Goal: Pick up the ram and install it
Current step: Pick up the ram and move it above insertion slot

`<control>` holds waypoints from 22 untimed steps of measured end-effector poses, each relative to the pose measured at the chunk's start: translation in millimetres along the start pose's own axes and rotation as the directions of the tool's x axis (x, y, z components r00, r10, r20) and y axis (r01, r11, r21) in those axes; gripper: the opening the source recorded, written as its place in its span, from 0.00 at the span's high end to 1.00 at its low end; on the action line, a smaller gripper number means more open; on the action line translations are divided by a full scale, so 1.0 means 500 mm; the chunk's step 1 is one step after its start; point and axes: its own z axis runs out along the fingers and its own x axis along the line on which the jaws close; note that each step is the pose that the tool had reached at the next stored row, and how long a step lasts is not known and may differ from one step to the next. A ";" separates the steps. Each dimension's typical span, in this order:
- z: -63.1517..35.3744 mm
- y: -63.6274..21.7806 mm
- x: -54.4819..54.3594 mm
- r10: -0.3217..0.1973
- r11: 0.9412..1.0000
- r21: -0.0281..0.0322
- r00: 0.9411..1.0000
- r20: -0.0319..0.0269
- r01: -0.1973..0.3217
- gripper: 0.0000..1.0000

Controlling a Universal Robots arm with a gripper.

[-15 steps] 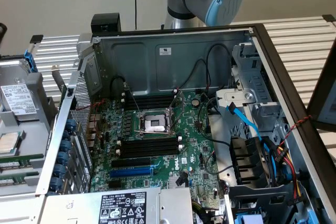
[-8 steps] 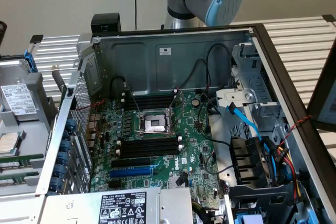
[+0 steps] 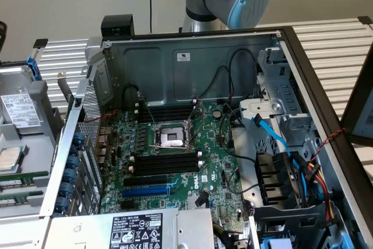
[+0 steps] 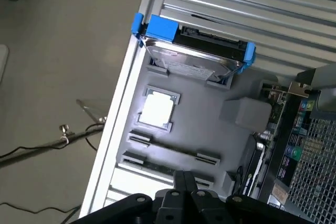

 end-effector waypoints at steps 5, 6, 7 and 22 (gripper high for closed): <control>0.002 0.000 0.000 -0.092 0.996 0.006 0.996 -0.003 0.092 0.89; 0.003 0.000 0.000 -0.111 0.994 0.007 0.994 -0.003 0.111 0.89; 0.005 0.000 0.000 -0.129 0.992 0.008 0.992 -0.004 0.129 0.89; 0.031 -0.001 -0.002 -0.390 0.920 0.024 0.921 -0.012 0.391 0.82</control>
